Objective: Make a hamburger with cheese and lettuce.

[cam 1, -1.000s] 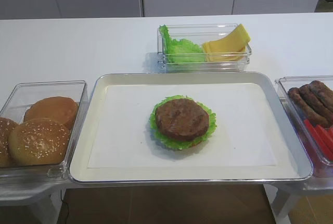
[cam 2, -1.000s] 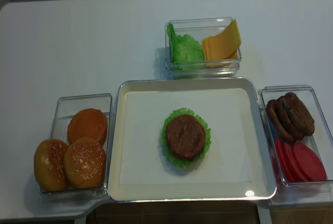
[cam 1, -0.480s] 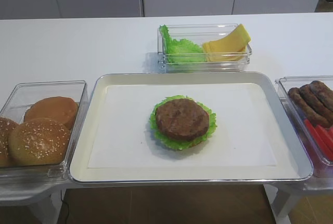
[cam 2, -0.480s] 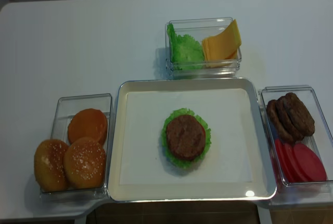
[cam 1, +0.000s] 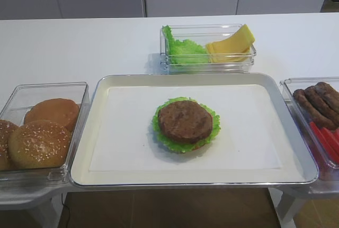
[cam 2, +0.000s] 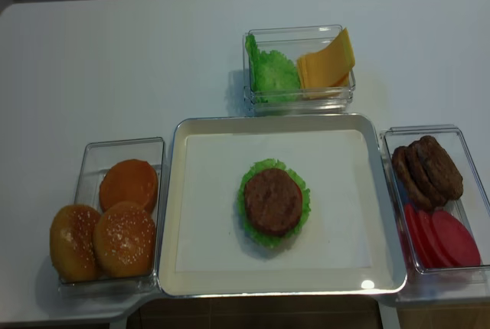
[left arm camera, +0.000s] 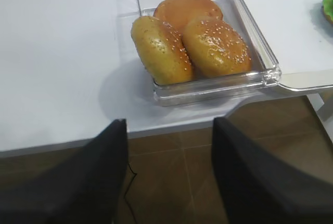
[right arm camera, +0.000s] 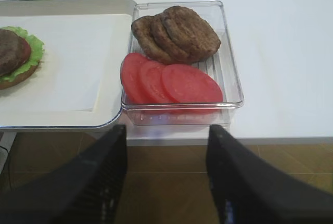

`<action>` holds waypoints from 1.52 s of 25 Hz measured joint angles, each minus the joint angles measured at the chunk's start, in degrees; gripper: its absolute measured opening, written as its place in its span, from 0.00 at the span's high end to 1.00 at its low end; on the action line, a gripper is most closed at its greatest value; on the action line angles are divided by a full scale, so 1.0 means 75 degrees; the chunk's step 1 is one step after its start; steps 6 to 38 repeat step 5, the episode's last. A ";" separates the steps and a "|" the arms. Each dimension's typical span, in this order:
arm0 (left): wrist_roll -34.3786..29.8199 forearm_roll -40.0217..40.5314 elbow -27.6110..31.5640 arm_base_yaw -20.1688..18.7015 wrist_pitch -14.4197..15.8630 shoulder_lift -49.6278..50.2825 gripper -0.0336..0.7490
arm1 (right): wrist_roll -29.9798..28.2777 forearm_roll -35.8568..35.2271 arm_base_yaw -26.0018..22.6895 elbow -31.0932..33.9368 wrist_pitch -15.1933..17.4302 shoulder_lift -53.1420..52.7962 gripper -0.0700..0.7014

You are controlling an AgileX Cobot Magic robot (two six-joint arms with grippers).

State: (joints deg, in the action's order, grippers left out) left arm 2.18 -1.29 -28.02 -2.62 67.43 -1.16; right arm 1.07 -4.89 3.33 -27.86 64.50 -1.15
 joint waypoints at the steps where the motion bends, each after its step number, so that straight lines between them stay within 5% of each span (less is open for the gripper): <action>1: 0.0000 0.0000 0.0000 0.0000 0.0000 0.0000 0.46 | 0.0000 0.0000 0.0000 0.0000 0.0000 0.0000 0.43; 38: 0.0000 0.0000 0.0000 0.0000 0.0000 0.0000 0.46 | 0.0000 0.0000 0.0000 0.0000 0.0000 0.0000 0.44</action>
